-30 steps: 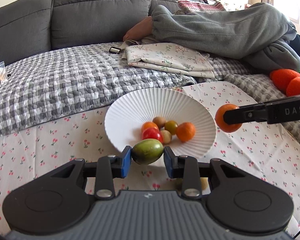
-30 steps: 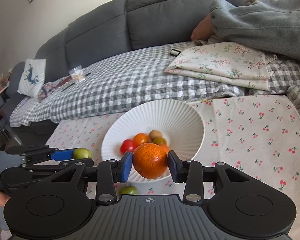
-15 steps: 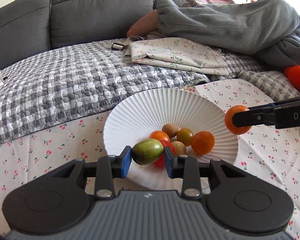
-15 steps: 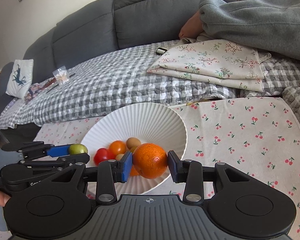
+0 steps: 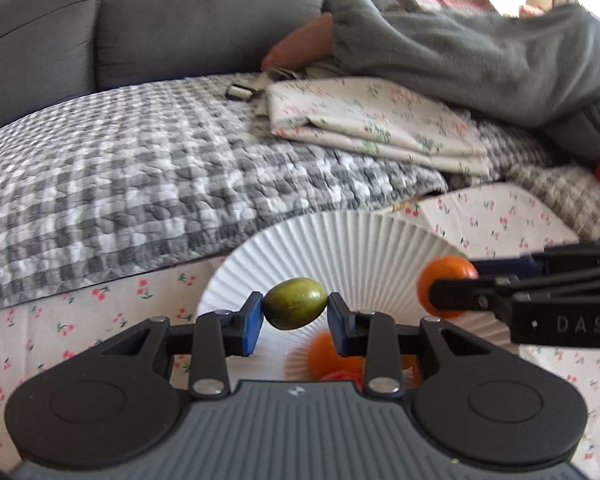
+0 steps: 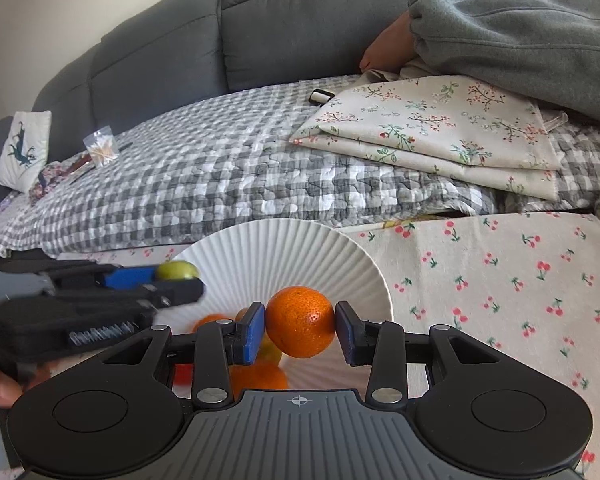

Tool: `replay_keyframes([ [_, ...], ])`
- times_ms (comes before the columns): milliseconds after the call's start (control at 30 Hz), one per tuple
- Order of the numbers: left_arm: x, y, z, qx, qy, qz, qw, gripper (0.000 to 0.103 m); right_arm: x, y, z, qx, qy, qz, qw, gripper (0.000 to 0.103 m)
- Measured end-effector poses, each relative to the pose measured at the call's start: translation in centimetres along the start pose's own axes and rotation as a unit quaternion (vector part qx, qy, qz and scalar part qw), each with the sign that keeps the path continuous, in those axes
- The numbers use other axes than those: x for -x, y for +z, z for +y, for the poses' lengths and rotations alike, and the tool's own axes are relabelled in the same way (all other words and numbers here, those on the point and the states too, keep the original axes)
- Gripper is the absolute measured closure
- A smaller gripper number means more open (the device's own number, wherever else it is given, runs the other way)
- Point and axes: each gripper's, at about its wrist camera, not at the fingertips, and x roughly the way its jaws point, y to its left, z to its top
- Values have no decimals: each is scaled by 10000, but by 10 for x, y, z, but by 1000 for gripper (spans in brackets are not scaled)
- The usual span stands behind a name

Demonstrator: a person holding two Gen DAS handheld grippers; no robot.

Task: Organize fruits
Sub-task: 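Carry the kiwi and orange over the bowl and open both tools, then move both tools back toward the last two fruits on the cloth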

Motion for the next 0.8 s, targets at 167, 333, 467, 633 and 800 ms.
replay_keyframes([
  [167, -9, -4, -1, 93, -158, 86, 9998, 70, -15, -1, 3, 22, 30, 27, 10000, 65],
  [333, -12, -6, -4, 136, -236, 130, 9995, 70, -19, -9, 4, 102, -66, 57, 9999, 64],
  [467, -11, -6, -4, 110, -189, 114, 9997, 69, -16, -8, 2, -12, -22, 18, 10000, 64],
  [633, -4, -9, -1, 124, -138, 95, 9998, 48, -11, -7, -2, -225, 73, -42, 9997, 59],
  [800, 5, -10, 8, 289, -127, 76, 9995, 47, -3, -6, -7, -298, 59, -77, 9995, 57],
])
